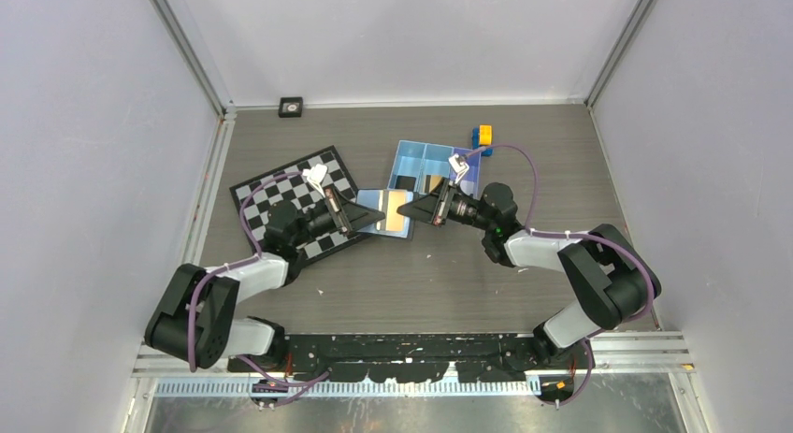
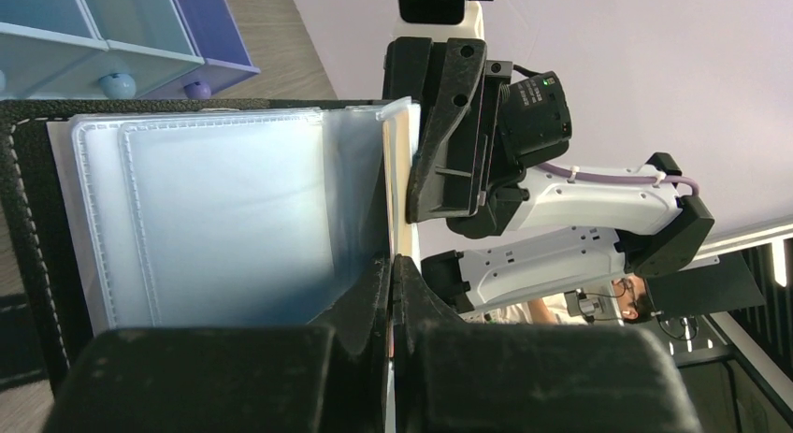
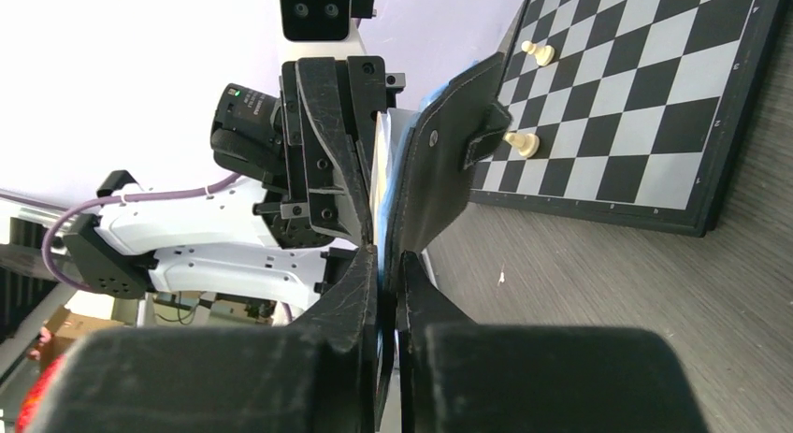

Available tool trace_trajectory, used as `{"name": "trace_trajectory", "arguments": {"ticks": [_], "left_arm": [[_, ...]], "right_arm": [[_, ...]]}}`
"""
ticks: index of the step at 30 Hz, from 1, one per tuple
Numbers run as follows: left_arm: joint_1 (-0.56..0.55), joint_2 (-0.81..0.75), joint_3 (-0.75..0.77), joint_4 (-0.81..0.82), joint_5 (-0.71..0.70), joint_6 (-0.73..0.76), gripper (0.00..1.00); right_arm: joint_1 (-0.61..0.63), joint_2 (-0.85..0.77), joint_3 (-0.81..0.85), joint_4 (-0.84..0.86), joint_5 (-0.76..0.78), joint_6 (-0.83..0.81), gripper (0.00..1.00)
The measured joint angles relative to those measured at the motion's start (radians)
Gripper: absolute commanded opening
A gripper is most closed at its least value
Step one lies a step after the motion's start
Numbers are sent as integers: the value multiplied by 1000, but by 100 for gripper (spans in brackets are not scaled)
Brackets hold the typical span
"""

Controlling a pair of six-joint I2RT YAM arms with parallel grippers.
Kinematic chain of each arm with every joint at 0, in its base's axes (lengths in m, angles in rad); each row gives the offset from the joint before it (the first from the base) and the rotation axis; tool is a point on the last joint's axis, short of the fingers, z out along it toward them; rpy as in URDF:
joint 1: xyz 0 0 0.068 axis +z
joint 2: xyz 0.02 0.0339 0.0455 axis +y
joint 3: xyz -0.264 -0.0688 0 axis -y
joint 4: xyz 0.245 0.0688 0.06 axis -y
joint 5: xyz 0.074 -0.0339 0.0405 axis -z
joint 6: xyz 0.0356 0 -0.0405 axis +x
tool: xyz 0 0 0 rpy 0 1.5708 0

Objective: Take the credit cards out of the card holder
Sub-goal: Remove the credit card from the card holder.

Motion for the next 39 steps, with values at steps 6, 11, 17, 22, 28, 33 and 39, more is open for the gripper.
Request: {"name": "trace_trajectory", "arguments": {"ticks": [6,11,17,22,28,33,39], "left_arm": [[3,-16,-1,-45,-7,21,3],[7,-44,-3,-85,-9,33,12],[16,-19,-7,-8,-4,-2,18],[20,32,-14,103,8,-60,9],[31,49,-28,171,18,-105,1],[40,49,-37,193,30,-121,0],[47,49,-42,193,37,-131,0]], "right_arm": [[0,13,0,6,0,8,0],[3,13,0,7,0,8,0],[4,13,0,21,-5,17,1],[4,15,0,36,-7,24,0],[4,15,0,39,-6,27,0],[5,15,0,44,-6,27,1],[8,15,0,43,-6,27,0]]}}
